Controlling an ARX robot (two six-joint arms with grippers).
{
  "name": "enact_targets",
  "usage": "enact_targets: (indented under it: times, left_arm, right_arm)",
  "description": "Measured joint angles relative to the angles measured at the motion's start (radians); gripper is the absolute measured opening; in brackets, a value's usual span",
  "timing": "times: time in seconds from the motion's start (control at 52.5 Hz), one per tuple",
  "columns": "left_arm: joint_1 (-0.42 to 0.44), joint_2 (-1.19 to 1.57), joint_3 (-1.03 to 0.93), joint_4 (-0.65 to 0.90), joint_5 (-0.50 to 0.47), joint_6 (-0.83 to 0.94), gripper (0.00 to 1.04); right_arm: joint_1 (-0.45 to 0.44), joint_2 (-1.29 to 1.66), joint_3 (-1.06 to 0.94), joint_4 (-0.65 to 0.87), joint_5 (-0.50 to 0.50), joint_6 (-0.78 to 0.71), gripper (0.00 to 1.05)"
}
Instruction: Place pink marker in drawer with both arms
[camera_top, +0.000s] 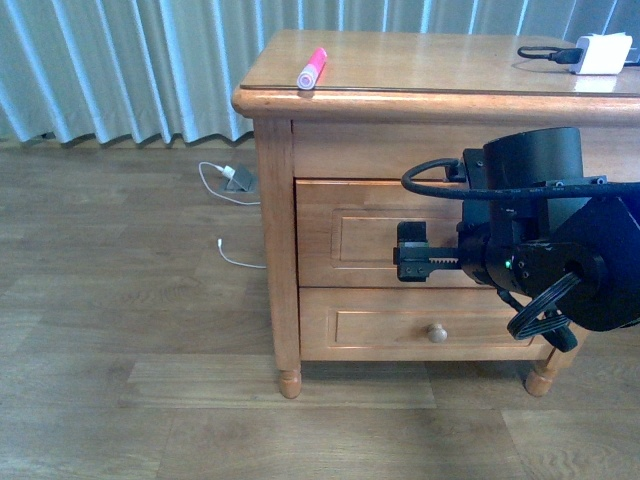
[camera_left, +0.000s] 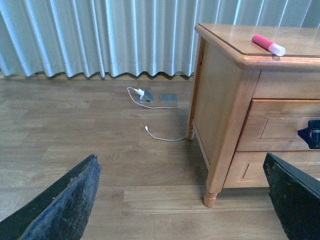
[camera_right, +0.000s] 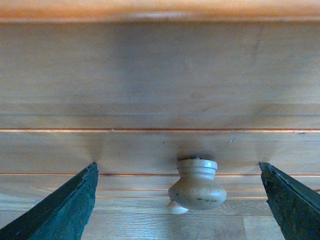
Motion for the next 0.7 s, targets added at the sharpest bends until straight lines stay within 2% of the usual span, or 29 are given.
enact_targets:
  times: [0.171, 0.61, 0.705]
  left_arm:
    - [0.0, 0.0, 0.0, 0.0, 0.0, 0.0, 0.99]
    - [0.0, 0.0, 0.0, 0.0, 0.0, 0.0, 0.99]
    - [0.0, 0.0, 0.0, 0.0, 0.0, 0.0, 0.99]
  right_arm:
    - [-0.001, 0.0, 0.0, 0.002, 0.001, -0.003, 0.94]
    - [-0.004, 0.0, 0.0, 0.009, 0.004, -0.021, 0.28]
    - [-0.005, 0.001, -0.001, 0.009, 0.002, -0.026, 0.24]
